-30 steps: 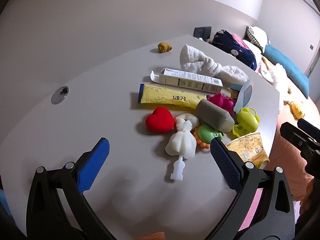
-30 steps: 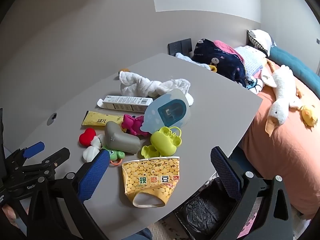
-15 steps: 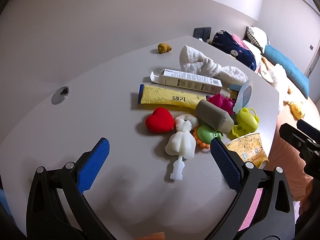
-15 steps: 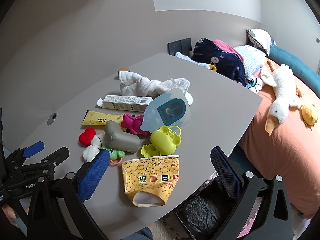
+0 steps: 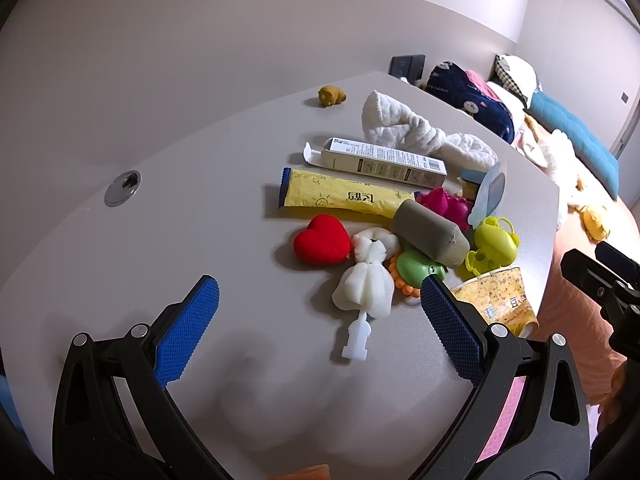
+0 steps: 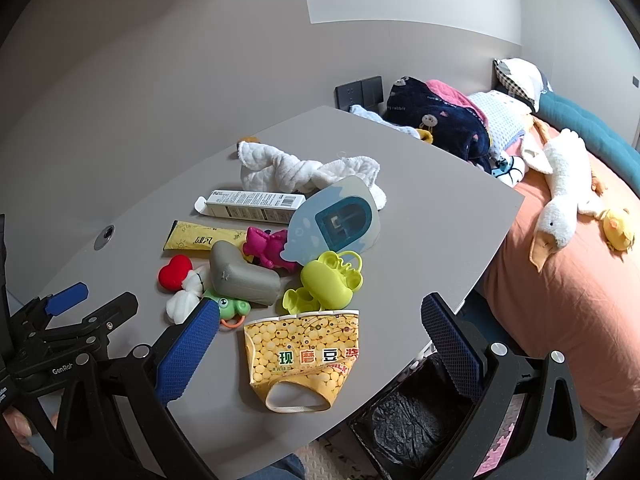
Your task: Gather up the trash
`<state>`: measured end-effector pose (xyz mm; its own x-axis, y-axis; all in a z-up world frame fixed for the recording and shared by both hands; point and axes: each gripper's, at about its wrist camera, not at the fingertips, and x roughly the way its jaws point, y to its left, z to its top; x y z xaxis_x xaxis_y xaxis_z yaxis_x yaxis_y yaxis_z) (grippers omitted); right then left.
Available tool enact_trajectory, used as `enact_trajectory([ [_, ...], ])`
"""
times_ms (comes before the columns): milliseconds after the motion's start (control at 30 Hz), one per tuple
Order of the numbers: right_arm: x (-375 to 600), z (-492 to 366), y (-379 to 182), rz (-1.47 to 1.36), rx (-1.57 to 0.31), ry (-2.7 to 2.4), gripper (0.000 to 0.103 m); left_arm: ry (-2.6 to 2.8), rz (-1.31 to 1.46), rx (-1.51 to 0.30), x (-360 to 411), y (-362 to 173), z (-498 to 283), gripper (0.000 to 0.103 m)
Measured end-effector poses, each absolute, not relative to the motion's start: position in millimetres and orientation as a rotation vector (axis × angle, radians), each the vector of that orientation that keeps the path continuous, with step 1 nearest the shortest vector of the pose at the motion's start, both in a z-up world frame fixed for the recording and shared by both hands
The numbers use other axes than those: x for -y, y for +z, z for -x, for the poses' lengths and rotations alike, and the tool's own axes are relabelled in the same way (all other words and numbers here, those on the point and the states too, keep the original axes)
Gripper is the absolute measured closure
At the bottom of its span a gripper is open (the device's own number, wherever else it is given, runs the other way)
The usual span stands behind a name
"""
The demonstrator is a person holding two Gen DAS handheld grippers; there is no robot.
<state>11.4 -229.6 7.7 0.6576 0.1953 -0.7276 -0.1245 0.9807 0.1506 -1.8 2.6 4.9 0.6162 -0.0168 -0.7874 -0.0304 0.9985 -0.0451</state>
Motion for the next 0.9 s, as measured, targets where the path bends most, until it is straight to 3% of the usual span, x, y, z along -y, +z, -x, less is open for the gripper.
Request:
enact_trajectory([
  [900,230.0,-10.6,6.2,-0.090,-0.836,0.182,0.003,-0.002,0.061,-0.886,-2.5,5.6,4.5,0.006],
])
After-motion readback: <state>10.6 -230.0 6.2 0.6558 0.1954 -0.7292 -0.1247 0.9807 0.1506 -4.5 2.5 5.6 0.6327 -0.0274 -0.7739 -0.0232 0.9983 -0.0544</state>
